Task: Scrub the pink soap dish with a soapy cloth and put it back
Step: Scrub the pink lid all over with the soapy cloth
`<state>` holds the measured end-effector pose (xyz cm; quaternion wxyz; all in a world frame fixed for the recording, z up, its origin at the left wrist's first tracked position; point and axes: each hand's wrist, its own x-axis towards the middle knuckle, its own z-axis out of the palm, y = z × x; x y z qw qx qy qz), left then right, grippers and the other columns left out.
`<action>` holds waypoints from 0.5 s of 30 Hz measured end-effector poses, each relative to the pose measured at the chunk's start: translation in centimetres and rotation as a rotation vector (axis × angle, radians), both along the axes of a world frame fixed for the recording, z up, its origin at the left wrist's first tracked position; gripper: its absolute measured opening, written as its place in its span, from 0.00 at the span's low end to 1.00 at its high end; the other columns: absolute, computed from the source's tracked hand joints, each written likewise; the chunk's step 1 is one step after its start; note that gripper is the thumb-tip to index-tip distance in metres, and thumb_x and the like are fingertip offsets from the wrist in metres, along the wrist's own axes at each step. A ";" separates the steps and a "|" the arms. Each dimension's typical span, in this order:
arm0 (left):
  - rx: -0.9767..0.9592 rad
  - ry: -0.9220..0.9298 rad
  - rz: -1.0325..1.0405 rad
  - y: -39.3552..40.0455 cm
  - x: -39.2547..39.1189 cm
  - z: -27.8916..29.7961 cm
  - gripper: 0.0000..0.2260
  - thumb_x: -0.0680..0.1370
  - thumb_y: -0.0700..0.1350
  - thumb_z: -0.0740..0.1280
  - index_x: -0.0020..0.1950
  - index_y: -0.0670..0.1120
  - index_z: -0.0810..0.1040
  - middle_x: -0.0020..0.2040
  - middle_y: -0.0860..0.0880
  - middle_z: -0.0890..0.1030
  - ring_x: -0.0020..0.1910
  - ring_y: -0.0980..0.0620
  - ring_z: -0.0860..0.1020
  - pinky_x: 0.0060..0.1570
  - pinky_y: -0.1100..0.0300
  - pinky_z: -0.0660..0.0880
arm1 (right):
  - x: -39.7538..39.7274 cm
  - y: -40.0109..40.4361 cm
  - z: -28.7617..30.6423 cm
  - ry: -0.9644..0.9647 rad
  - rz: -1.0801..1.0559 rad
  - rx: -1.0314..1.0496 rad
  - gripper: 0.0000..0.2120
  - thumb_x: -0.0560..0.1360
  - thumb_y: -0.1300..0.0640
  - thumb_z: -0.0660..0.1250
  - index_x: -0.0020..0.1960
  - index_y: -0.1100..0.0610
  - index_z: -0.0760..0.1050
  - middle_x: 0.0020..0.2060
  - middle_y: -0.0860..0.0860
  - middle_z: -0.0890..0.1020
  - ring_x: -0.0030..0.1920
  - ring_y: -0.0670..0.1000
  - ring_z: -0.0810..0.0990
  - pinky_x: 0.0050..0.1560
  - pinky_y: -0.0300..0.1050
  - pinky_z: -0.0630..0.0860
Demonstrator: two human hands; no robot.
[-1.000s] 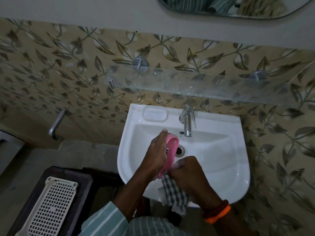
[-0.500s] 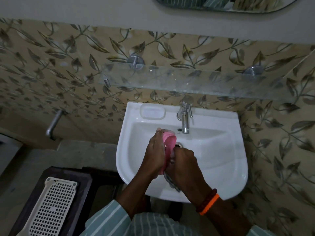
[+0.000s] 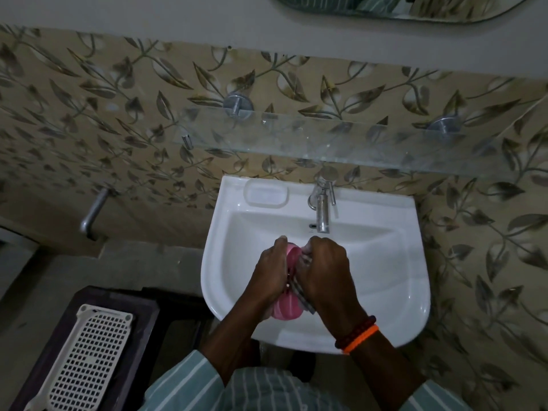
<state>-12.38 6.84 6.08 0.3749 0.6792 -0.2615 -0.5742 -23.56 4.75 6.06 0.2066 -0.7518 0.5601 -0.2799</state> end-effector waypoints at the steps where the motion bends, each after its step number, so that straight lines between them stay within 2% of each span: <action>1: 0.008 0.021 -0.008 -0.1 0.1 0.1 0.29 0.86 0.59 0.50 0.55 0.37 0.79 0.51 0.35 0.84 0.51 0.42 0.83 0.52 0.50 0.78 | 0.0 0.1 0.0 0.014 -0.001 -0.003 0.08 0.72 0.62 0.71 0.39 0.61 0.73 0.33 0.54 0.77 0.33 0.53 0.76 0.32 0.51 0.77; 4: 0.082 0.132 -0.062 0.0 0.5 0.2 0.25 0.85 0.59 0.51 0.53 0.42 0.81 0.47 0.40 0.85 0.48 0.46 0.82 0.49 0.52 0.79 | 0.2 0.8 0.2 -0.054 -0.048 0.079 0.06 0.70 0.63 0.75 0.42 0.60 0.78 0.36 0.51 0.81 0.36 0.49 0.80 0.37 0.41 0.80; 6: 0.157 0.223 -0.090 0.3 0.7 0.2 0.24 0.83 0.58 0.53 0.52 0.43 0.81 0.45 0.42 0.84 0.45 0.48 0.81 0.44 0.57 0.79 | 0.4 1.4 0.6 -0.123 -0.100 0.104 0.06 0.70 0.64 0.76 0.44 0.58 0.80 0.38 0.49 0.83 0.38 0.44 0.81 0.40 0.27 0.76; 8: 0.206 0.307 -0.066 0.5 0.7 0.2 0.21 0.82 0.57 0.55 0.50 0.43 0.80 0.44 0.41 0.83 0.43 0.48 0.81 0.42 0.58 0.78 | 0.6 2.1 1.1 -0.173 -0.122 0.125 0.06 0.71 0.63 0.75 0.48 0.57 0.82 0.40 0.48 0.83 0.38 0.40 0.80 0.40 0.21 0.72; 12: 0.231 0.384 0.012 0.0 1.3 0.5 0.22 0.81 0.60 0.58 0.49 0.43 0.80 0.42 0.39 0.80 0.40 0.45 0.80 0.43 0.56 0.78 | 0.1 4.5 2.1 -0.192 -0.030 0.274 0.11 0.73 0.61 0.74 0.55 0.55 0.81 0.44 0.44 0.82 0.40 0.38 0.80 0.40 0.22 0.74; 15: 0.221 0.382 -0.020 -0.2 1.1 0.4 0.22 0.81 0.60 0.56 0.45 0.44 0.80 0.41 0.41 0.81 0.39 0.46 0.81 0.41 0.57 0.79 | -0.7 3.5 1.8 -0.090 0.018 0.197 0.13 0.73 0.62 0.74 0.56 0.56 0.79 0.46 0.45 0.81 0.44 0.41 0.80 0.44 0.22 0.74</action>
